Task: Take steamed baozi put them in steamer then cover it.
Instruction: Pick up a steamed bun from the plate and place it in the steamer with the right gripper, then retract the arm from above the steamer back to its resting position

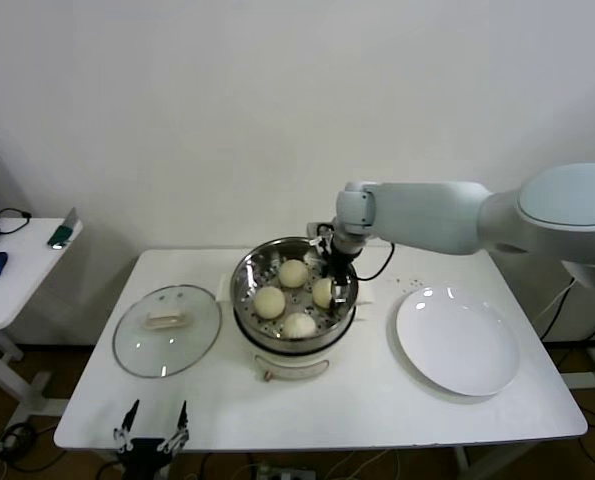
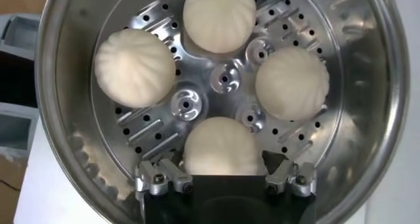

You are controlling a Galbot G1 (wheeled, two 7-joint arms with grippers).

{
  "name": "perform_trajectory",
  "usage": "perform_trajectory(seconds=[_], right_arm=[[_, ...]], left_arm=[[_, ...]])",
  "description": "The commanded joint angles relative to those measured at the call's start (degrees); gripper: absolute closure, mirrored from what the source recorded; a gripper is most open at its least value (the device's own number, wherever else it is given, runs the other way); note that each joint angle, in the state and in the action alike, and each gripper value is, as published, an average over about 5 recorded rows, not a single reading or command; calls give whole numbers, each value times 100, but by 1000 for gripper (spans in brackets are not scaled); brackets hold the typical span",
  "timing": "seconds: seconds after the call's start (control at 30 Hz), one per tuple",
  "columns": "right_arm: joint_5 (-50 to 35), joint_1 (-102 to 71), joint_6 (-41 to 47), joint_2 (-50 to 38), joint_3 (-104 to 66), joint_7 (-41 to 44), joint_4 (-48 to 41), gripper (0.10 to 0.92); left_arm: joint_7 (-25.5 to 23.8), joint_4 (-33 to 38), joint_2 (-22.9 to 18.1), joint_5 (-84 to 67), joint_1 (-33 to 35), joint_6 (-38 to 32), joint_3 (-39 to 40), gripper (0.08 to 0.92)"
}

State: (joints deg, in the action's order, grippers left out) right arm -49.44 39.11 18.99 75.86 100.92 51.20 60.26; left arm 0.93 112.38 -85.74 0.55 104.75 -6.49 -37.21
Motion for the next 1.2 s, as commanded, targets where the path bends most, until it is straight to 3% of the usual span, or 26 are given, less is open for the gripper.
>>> perform_trajectory(seconds=[0.03, 0.4, 0.7, 0.97, 1.2], right_arm=[[242, 50, 62, -110, -268, 194, 44, 204], [735, 155, -331, -1090, -1599, 202, 403, 203], [379, -853, -966, -2449, -2602, -2629, 1544, 203], [411, -2489, -1856, -3477, -4270, -3608, 1981, 203], [674, -4559, -2646, -4133, -6405, -3984, 2209, 203]], left_arm=[[8, 3, 8, -1, 9, -1, -2, 177], [23, 51, -18, 129, 50, -3, 12, 177], [100, 72, -107, 396, 4, -49, 10, 177], [136, 165, -150, 799, -100, -298, -81, 177], [273, 299, -165, 1009, -248, -80, -94, 177]])
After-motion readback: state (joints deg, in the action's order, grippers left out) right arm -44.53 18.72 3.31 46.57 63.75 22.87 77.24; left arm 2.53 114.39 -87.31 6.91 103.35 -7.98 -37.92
